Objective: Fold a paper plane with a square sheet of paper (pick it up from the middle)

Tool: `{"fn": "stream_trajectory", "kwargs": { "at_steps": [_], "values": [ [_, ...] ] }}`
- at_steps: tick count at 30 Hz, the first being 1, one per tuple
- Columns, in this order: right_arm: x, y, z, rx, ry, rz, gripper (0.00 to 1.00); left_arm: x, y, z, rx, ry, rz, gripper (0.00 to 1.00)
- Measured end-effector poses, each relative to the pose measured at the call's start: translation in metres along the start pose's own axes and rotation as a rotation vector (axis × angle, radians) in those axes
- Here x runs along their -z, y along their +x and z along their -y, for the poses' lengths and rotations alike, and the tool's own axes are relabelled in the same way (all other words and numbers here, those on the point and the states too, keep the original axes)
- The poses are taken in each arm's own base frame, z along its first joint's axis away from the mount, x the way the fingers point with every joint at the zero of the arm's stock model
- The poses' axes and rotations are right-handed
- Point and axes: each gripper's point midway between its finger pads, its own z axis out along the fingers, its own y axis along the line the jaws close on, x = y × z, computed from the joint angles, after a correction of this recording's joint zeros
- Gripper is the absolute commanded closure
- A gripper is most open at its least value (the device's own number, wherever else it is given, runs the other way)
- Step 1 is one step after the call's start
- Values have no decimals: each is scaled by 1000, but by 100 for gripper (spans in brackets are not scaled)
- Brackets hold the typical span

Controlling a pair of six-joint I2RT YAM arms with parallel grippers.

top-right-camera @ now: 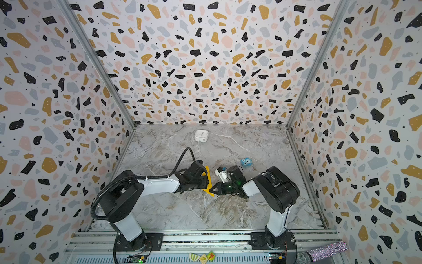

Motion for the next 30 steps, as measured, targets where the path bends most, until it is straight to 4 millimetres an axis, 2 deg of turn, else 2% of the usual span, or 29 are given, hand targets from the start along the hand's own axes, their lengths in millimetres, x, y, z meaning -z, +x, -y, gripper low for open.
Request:
{"fn": "stream_trajectory", "kwargs": {
  "at_steps": [12,17,21,28,30],
  "values": [
    [-1,2,2,1,6,-9,89,1,-1,2,-7,-10,-11,47],
    [-2,1,4,6,20,-17,89,8,-10,9,-12,3,-13,48],
    [-2,1,5,11,27,-24,90,13,-12,5,-8,-16,-45,48],
    [-2,1,6,14,36,-36,91,47,-49,21,-10,30,38,56],
    [-2,1,6,13,38,-38,91,50,-54,25,-10,44,55,60]
  ]
}}
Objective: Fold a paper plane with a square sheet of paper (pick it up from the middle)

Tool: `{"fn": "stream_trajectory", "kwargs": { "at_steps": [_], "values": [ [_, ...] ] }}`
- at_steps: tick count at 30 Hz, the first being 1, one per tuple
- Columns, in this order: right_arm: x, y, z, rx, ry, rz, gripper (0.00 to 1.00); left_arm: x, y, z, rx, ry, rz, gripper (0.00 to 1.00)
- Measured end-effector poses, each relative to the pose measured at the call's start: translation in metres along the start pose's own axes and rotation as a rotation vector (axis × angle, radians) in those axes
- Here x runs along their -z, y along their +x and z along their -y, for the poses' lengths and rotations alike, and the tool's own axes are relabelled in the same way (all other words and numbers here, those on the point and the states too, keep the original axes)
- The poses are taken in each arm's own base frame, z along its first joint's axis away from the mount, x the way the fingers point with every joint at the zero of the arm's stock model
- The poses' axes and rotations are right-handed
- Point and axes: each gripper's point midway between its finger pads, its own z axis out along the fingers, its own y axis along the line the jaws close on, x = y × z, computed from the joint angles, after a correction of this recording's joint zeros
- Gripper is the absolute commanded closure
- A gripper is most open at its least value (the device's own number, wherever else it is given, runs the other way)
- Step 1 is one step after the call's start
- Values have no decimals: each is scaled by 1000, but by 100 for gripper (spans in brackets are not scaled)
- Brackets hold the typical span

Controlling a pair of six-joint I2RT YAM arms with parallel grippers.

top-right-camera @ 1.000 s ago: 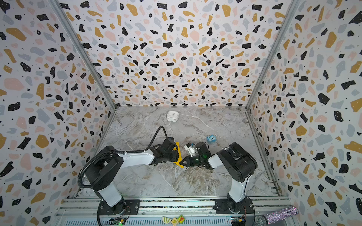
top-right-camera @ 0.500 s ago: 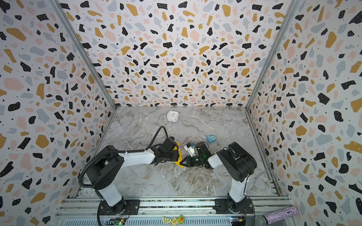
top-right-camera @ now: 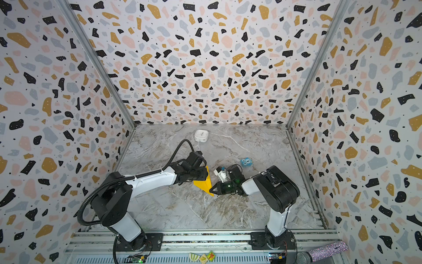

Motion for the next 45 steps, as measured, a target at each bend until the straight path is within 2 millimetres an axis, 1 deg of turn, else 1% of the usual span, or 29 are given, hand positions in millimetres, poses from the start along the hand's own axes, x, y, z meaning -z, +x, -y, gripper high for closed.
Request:
{"fn": "stream_trajectory", "kwargs": {
  "at_steps": [2,5,9,12,15,25,40,45],
  "values": [
    [0,0,0,1,1,-1,91,-1,1,0,-2,3,-3,64],
    [0,0,0,0,2,-2,91,-9,6,-2,-4,-2,-26,71],
    [0,0,0,0,2,-3,91,-23,17,-7,-5,-17,-67,76],
    [0,0,0,0,2,-3,91,-33,23,-12,-3,-35,-93,78],
    [0,0,0,0,2,-3,91,-39,24,-14,-4,-48,-101,79],
    [0,0,0,-1,3,-4,91,-47,26,-17,-6,-63,-113,79],
    [0,0,0,1,3,-4,91,-50,27,-25,-9,-103,-110,80],
    [2,-3,-2,17,10,9,88,-51,28,-26,-9,-107,-111,81]
  ]
}}
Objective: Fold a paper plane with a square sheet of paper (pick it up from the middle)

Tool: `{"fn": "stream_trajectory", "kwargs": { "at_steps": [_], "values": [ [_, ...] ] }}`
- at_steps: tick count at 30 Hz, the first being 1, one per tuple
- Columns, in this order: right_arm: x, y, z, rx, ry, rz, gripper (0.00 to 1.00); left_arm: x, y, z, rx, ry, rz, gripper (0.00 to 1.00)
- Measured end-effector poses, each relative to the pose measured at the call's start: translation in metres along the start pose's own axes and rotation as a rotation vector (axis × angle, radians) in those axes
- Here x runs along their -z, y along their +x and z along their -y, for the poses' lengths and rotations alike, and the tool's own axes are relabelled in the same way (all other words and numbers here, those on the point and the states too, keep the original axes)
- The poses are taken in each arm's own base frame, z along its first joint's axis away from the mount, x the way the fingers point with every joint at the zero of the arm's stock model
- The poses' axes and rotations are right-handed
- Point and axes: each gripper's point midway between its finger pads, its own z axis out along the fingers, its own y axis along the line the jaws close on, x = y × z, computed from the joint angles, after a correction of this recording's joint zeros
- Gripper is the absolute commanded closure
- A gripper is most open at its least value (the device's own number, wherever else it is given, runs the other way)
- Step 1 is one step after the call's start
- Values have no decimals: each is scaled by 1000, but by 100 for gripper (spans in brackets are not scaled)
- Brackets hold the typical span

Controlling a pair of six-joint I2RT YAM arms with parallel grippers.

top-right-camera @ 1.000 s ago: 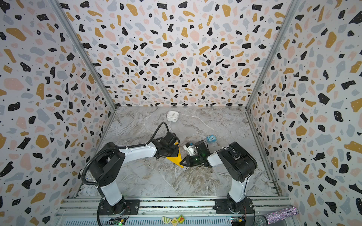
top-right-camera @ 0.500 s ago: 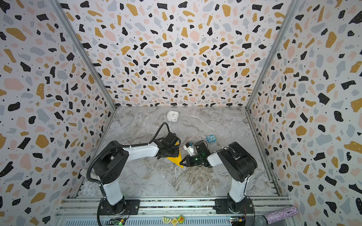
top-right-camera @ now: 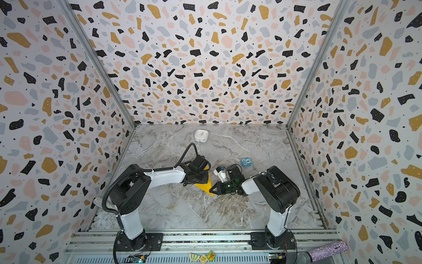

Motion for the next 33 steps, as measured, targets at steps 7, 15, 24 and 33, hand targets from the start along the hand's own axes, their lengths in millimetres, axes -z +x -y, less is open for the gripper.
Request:
{"fn": "stream_trajectory", "kwargs": {
  "at_steps": [7,15,24,33],
  "values": [
    [11,-20,-12,64,27,76,89,-1,0,0,1,0,3,82],
    [-2,-30,-2,47,54,75,92,-1,0,-1,3,0,2,82],
    [-6,-19,6,19,72,40,92,-1,0,-2,7,0,3,83],
    [2,-1,4,18,63,17,92,-2,1,-3,15,0,8,83]
  ]
}}
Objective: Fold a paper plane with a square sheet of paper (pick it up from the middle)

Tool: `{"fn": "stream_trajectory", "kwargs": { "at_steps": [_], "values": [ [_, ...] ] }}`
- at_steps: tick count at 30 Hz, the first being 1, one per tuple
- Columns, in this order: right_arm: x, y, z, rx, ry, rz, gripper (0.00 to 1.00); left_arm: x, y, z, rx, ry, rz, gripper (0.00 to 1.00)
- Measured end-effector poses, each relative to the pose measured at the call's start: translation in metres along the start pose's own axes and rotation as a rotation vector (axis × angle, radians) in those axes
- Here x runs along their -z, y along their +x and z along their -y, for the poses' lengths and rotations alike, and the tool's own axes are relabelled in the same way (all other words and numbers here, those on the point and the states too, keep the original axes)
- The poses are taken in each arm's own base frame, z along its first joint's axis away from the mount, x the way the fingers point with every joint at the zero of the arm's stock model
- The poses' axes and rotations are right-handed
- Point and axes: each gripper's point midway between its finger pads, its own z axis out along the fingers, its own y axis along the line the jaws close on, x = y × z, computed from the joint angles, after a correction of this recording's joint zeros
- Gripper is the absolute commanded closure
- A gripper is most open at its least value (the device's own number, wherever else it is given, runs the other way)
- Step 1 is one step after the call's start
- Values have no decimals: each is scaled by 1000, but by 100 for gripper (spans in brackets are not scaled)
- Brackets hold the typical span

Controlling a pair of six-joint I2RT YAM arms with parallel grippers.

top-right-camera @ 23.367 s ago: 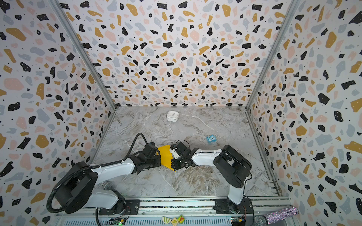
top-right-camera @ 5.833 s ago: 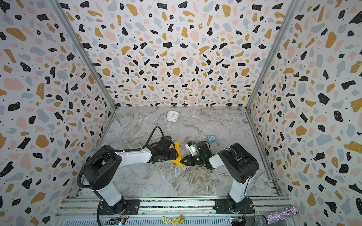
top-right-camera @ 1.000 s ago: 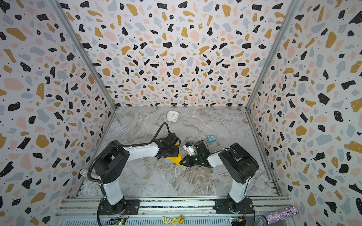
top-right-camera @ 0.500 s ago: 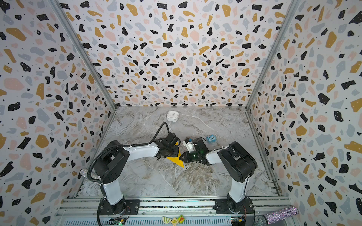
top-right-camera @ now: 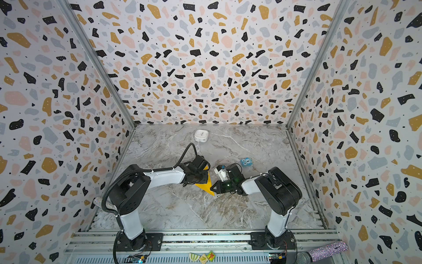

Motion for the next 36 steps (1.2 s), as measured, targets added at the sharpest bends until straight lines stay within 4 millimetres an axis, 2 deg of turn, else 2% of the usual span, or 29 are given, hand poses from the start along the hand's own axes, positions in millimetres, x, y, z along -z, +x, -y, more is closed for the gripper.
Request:
{"fn": "stream_trajectory", "kwargs": {
  "at_steps": [16,19,24,27,31,36],
  "values": [
    [19,35,-6,-20,-5,-70,92,0,0,0,3,3,6,83],
    [22,30,-11,-13,-11,-60,92,0,0,0,3,3,7,83],
    [18,-2,-24,27,-37,6,93,0,0,0,3,4,7,83],
    [9,-16,-23,28,-37,33,94,0,0,0,3,5,7,84],
    [-4,-18,-13,1,-24,26,94,0,0,0,4,7,10,84],
    [-11,-13,-5,-20,-14,10,95,0,0,0,4,8,12,84]
  ]
}}
